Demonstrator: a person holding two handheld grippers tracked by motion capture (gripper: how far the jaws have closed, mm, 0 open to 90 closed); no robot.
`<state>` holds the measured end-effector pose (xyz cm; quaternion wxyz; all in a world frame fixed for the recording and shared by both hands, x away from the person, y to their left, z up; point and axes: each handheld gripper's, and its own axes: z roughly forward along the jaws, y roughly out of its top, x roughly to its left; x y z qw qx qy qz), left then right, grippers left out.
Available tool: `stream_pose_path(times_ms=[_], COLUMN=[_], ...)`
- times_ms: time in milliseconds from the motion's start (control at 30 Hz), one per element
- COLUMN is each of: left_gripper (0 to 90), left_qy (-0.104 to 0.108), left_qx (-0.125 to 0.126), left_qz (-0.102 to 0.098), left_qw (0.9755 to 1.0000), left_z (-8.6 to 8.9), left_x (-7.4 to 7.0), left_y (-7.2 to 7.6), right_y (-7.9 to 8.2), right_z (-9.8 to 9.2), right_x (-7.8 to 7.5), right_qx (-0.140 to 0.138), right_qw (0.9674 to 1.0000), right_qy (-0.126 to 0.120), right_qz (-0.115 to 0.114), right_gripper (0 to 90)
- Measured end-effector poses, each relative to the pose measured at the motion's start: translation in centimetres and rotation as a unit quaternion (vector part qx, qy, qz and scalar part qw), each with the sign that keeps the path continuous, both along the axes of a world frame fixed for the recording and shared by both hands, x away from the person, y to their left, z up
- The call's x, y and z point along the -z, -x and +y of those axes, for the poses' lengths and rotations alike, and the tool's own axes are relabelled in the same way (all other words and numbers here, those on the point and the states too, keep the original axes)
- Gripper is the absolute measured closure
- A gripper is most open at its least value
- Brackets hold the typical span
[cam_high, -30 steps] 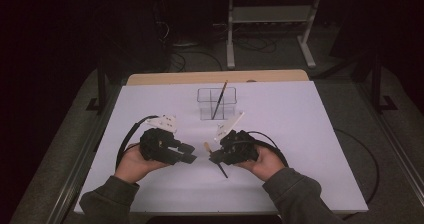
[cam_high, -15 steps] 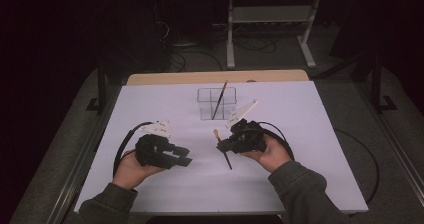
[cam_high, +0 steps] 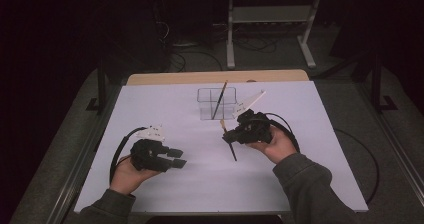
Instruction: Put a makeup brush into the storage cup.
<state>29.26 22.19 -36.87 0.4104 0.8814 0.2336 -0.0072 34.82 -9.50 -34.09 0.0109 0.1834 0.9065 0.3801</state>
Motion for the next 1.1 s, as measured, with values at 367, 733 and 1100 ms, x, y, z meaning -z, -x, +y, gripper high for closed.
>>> stream_pose_path(times_ms=[367, 733, 1100], left_gripper=[53.8, 50.1, 46.6], left_qy=[0.002, -0.002, -0.001], left_qx=[-0.021, -0.041, -0.052], left_qz=[0.0, -0.014, -0.018], left_qw=[0.9998, 0.999, 0.9985], left_z=[1.3, 1.9, 2.3], left_x=[1.3, 1.7, 1.9], left_y=[0.3, 0.7, 0.8], right_y=[-1.0, -1.8, -2.4], right_z=[-1.0, -2.1, -2.5], right_x=[-0.6, -1.7, -1.9], right_qx=[0.016, 0.036, 0.046], right_qw=[0.9998, 0.9991, 0.9987], right_qy=[-0.011, -0.021, -0.016], right_qz=[0.002, 0.002, 0.012], right_gripper=[82.6, 82.6, 82.6])
